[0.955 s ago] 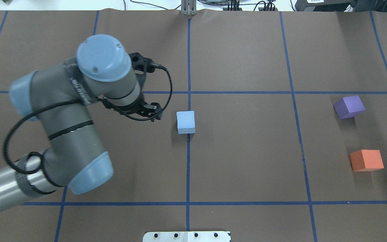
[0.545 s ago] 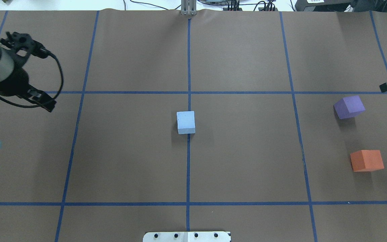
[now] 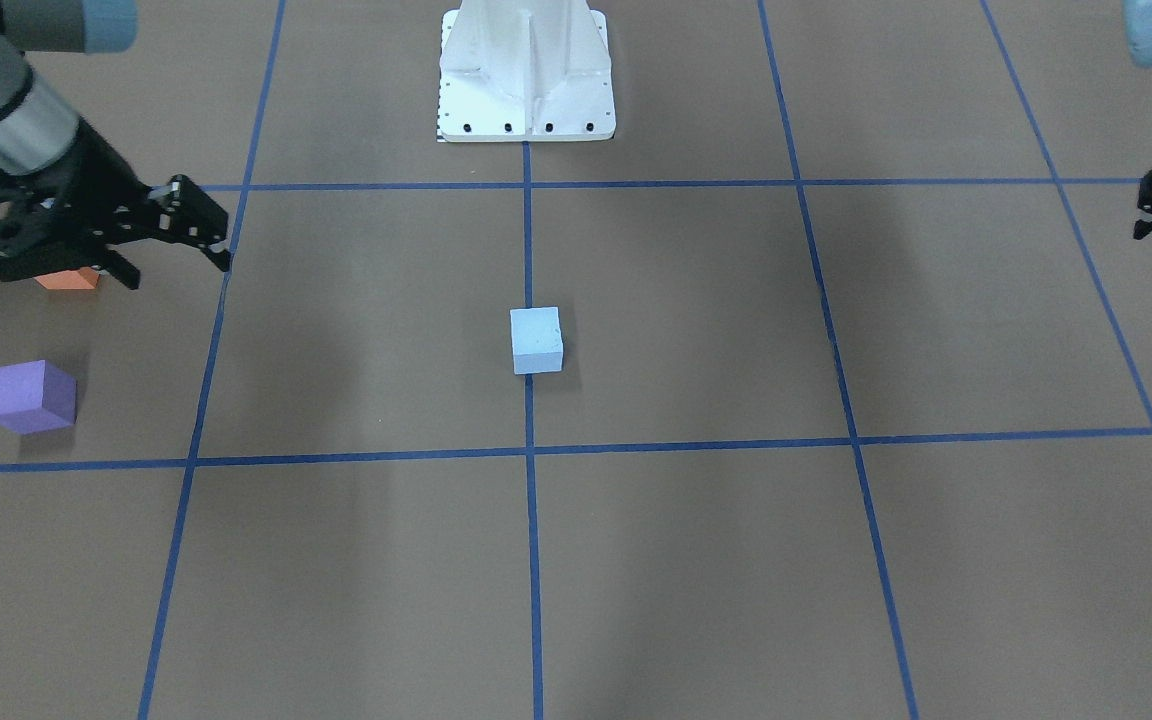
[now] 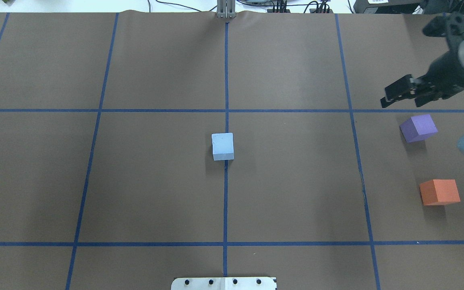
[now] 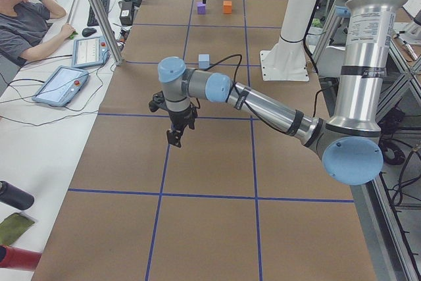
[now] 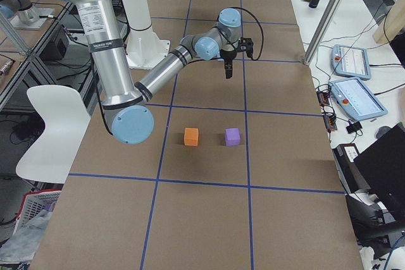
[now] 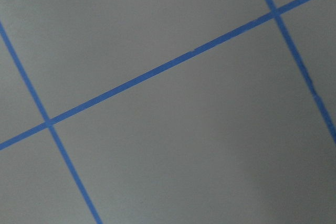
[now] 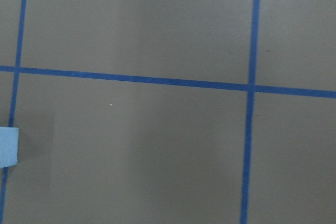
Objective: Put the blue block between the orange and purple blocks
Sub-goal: 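Reach the right gripper to the light blue cube and grasp it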
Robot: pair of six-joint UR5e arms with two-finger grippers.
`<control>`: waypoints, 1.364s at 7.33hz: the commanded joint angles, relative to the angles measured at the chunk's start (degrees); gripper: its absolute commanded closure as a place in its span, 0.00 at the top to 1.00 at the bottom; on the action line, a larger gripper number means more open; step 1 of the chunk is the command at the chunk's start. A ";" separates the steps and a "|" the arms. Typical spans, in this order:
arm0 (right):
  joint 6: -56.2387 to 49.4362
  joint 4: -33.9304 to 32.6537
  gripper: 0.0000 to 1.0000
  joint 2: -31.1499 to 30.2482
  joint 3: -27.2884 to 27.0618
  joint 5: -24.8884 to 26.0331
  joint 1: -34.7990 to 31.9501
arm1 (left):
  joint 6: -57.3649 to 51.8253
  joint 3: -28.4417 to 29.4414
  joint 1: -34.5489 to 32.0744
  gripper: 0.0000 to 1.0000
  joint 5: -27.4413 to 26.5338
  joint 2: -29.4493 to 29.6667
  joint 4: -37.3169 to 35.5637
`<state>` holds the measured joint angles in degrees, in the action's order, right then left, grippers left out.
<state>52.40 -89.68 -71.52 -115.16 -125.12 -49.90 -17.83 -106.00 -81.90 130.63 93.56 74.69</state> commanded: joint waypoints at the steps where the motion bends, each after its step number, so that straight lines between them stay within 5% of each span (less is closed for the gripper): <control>1: 10.16 -2.84 1.00 12.22 6.13 8.80 10.84 | -14.73 9.82 -11.23 1.00 1.82 -1.26 0.11; 5: 11.59 -4.80 1.00 31.06 26.79 16.11 17.19 | -18.29 7.56 -17.07 1.00 1.83 -5.32 -0.07; 10: 14.22 1.23 1.00 33.02 36.29 19.38 20.89 | -17.67 6.69 -17.07 1.00 3.14 -6.80 -0.07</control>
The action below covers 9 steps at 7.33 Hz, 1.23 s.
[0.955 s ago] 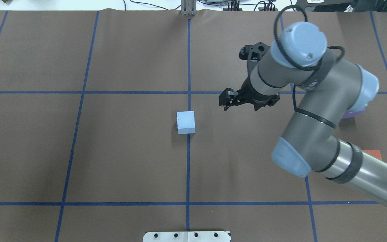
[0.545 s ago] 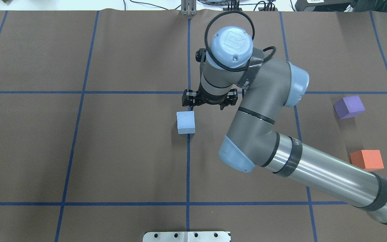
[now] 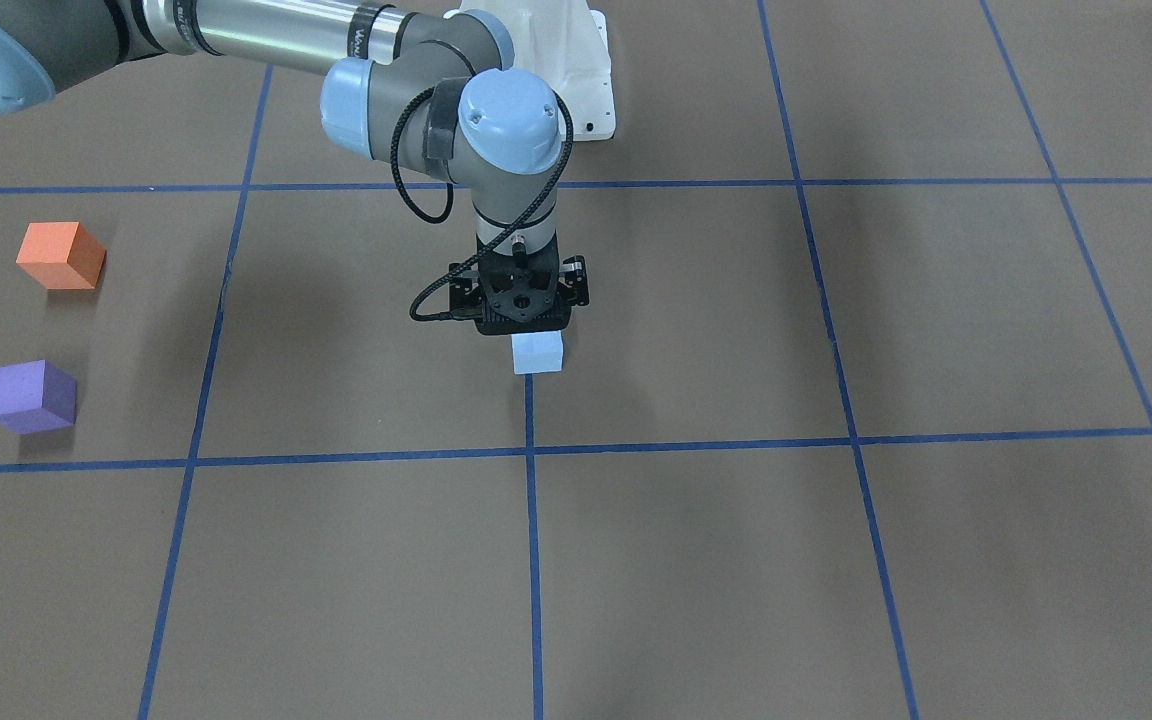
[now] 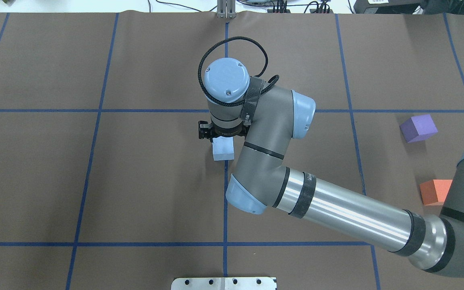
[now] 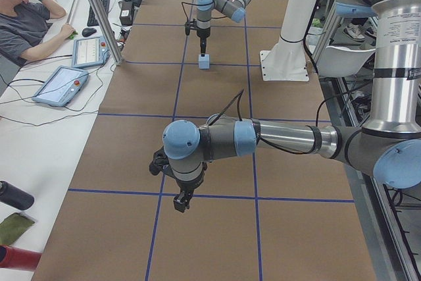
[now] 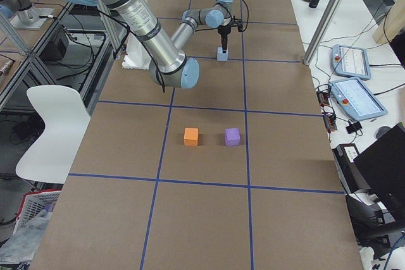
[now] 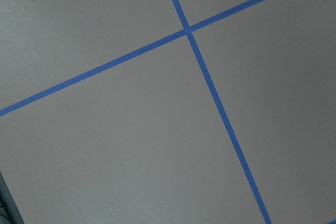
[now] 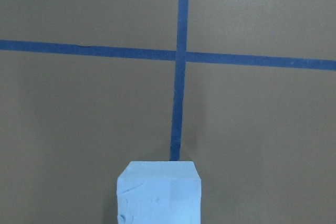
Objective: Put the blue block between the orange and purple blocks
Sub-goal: 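Reach the right gripper to the light blue cube and grasp it, then carry the light blue cube with the right gripper toward the purple cube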
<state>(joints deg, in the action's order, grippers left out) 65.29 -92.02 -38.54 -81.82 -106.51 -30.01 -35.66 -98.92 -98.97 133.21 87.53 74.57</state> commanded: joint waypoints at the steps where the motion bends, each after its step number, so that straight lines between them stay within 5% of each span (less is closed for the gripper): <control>1: 1.68 5.43 1.00 0.05 4.55 1.91 1.61 | 0.15 -1.00 -0.08 1.00 0.56 -0.87 0.04; 4: 2.30 5.63 0.94 0.05 5.88 3.59 2.94 | 0.24 -1.45 0.00 1.00 0.56 -1.48 -0.04; 5: 1.95 5.80 0.34 0.13 5.88 3.59 2.94 | 0.24 -1.54 -0.08 1.00 0.65 -1.48 -0.04; 6: 1.51 6.41 0.00 0.13 5.88 3.59 2.94 | 0.24 -1.45 0.00 1.00 1.43 -1.57 0.04; 9: 1.42 6.33 0.00 0.58 4.31 3.16 1.63 | 0.24 -1.45 -0.08 1.00 1.88 -1.66 0.04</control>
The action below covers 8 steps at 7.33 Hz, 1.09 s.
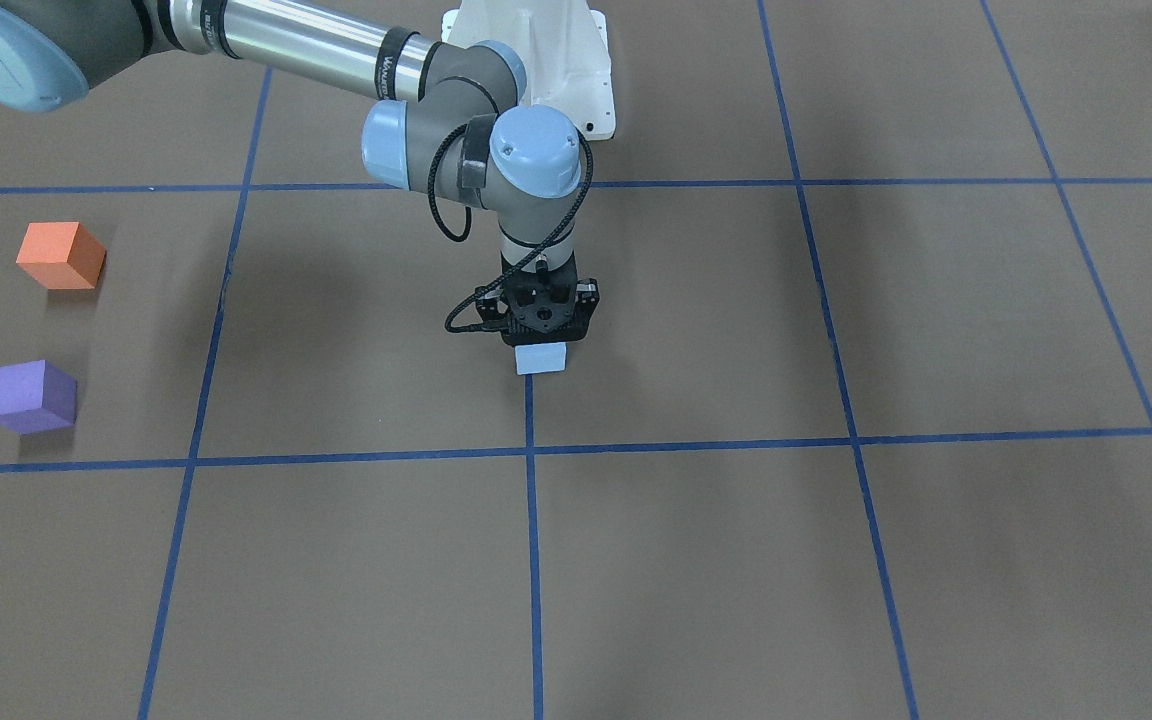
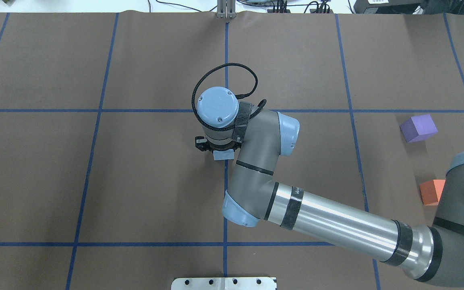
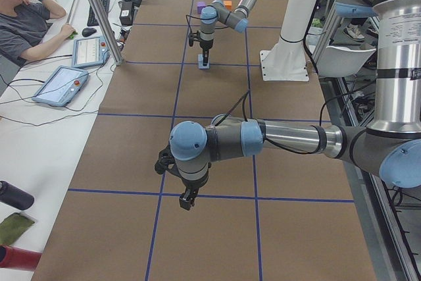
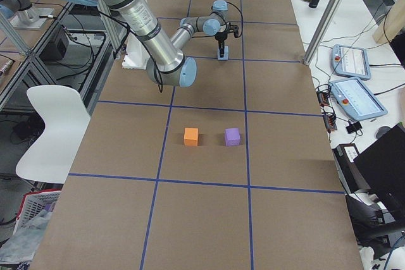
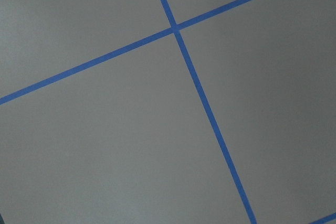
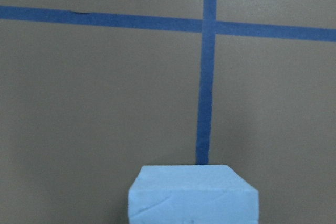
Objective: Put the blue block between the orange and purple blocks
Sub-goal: 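Carry the light blue cube with the right gripper toward the purple cube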
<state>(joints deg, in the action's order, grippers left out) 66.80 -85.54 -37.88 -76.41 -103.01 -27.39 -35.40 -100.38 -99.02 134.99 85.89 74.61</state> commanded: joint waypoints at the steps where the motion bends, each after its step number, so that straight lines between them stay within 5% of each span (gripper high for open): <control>1: -0.27 -0.41 0.00 -0.96 -3.46 -1.13 -2.73 | 0.06 0.01 -0.03 1.00 0.10 -0.03 0.00; 5: -12.28 -8.66 0.00 -20.51 -27.33 -7.62 -11.51 | 0.07 -0.17 -0.03 1.00 0.36 -0.03 0.00; 8: -24.15 -8.06 0.00 -36.52 -35.55 -18.08 -22.93 | 0.07 -0.17 -0.03 1.00 0.45 -0.03 0.00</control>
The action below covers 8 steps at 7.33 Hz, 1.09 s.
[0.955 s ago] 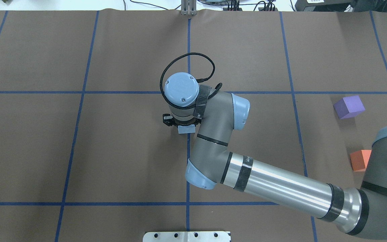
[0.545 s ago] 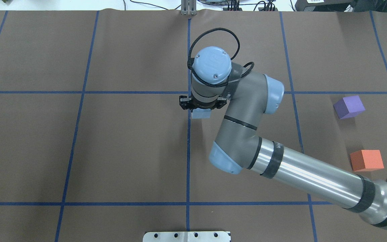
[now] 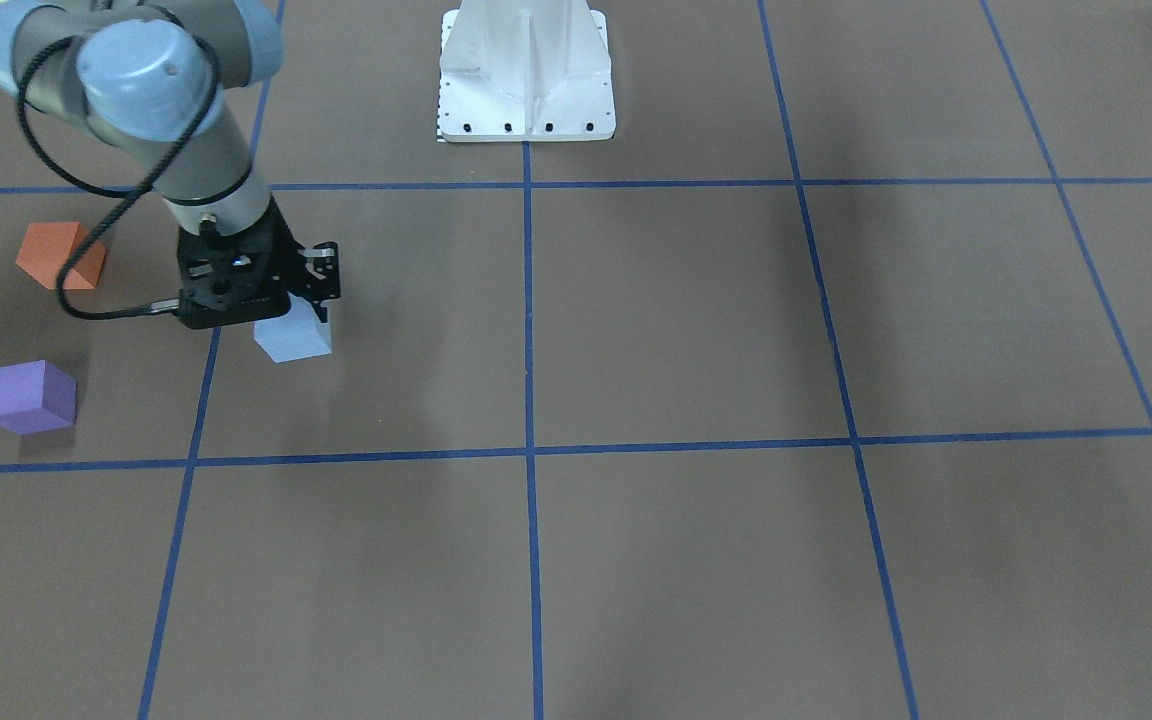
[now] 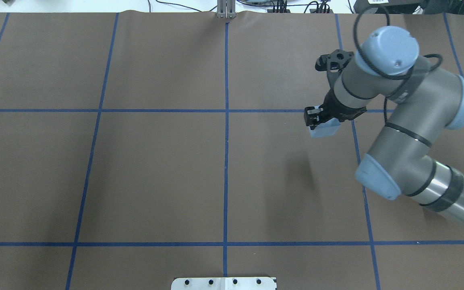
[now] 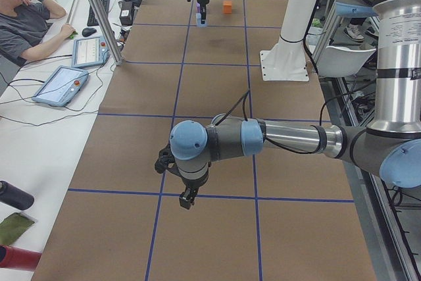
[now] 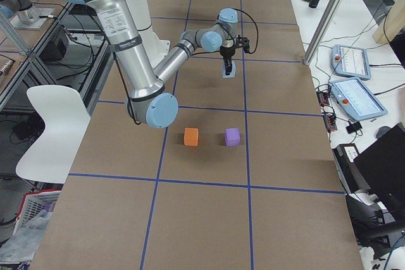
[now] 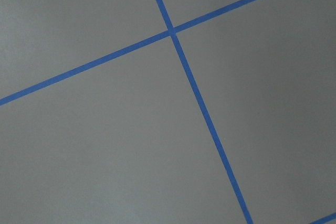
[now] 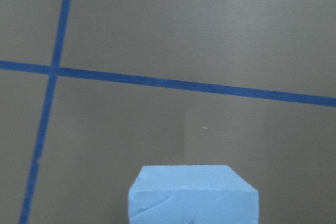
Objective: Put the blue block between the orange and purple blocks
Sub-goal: 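Carry the light blue cube with the right gripper toward the purple cube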
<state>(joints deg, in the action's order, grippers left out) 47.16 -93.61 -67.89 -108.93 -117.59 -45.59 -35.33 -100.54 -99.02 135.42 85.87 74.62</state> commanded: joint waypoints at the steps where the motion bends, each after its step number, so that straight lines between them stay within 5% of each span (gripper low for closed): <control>1: -8.01 2.53 0.00 -12.12 -4.44 -6.30 -8.25 | 0.00 0.00 -0.03 1.00 0.02 0.00 0.00; 4: -8.41 22.03 0.00 -27.71 -1.65 -11.43 -13.21 | 0.00 0.08 0.06 1.00 0.02 0.00 -0.09; 8: -3.13 22.68 0.00 -30.46 0.56 -5.72 -13.39 | 0.00 -0.09 0.06 1.00 0.11 -0.26 0.00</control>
<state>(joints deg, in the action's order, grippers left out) 42.55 -71.13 -97.79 -108.92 -124.76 -59.07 -35.33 -100.62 -98.97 135.52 85.62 74.62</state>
